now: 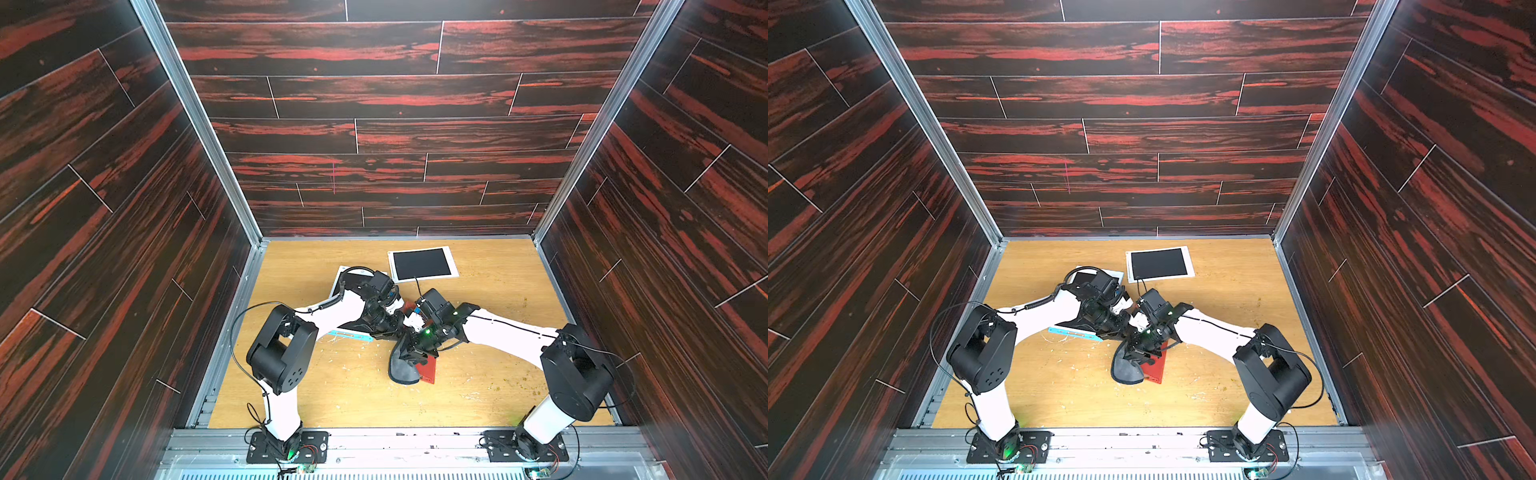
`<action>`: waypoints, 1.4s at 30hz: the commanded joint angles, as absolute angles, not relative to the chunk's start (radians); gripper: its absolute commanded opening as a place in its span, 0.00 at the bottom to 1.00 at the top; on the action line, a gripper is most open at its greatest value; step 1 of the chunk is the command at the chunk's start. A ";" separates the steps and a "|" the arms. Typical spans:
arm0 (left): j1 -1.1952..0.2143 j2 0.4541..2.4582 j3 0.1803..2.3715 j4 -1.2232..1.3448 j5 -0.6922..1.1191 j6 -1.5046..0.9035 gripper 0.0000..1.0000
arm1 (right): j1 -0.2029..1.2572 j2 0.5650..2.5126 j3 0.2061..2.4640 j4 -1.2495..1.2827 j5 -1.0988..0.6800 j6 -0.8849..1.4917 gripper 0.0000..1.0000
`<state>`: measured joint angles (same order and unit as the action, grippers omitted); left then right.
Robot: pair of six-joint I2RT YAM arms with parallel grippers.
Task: Wipe the drawing tablet
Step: Wipe the dirt from the drawing tablet.
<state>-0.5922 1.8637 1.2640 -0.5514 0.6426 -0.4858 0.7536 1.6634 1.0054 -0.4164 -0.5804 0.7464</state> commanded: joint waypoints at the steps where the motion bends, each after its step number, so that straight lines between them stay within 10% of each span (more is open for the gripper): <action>1: -0.612 1.863 1.257 -0.535 0.557 -0.483 0.00 | 0.687 1.715 0.866 -0.402 -0.575 0.718 0.00; 8: -0.612 1.855 1.260 -0.536 0.567 -0.476 0.00 | 0.495 1.786 0.823 -0.470 -0.430 0.609 0.00; 16: -0.612 1.839 1.232 -0.525 0.569 -0.476 0.00 | 0.386 1.969 1.290 -0.599 -0.331 0.587 0.00; 23: -0.612 1.850 1.227 -0.517 0.571 -0.480 0.00 | 0.496 2.077 1.574 -0.602 -0.650 0.644 0.00; 29: -0.612 1.864 1.238 -0.517 0.572 -0.480 0.00 | 0.525 2.014 1.457 -0.495 -0.755 0.685 0.00; 42: -0.610 1.859 1.239 -0.530 0.539 -0.474 0.00 | 0.340 1.862 1.004 -0.546 -0.415 0.520 0.00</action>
<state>-0.5873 1.8450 1.2465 -0.5171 0.6464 -0.5137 0.2893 1.8980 1.0874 -0.4664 -0.5255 0.5705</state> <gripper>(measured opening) 0.077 0.079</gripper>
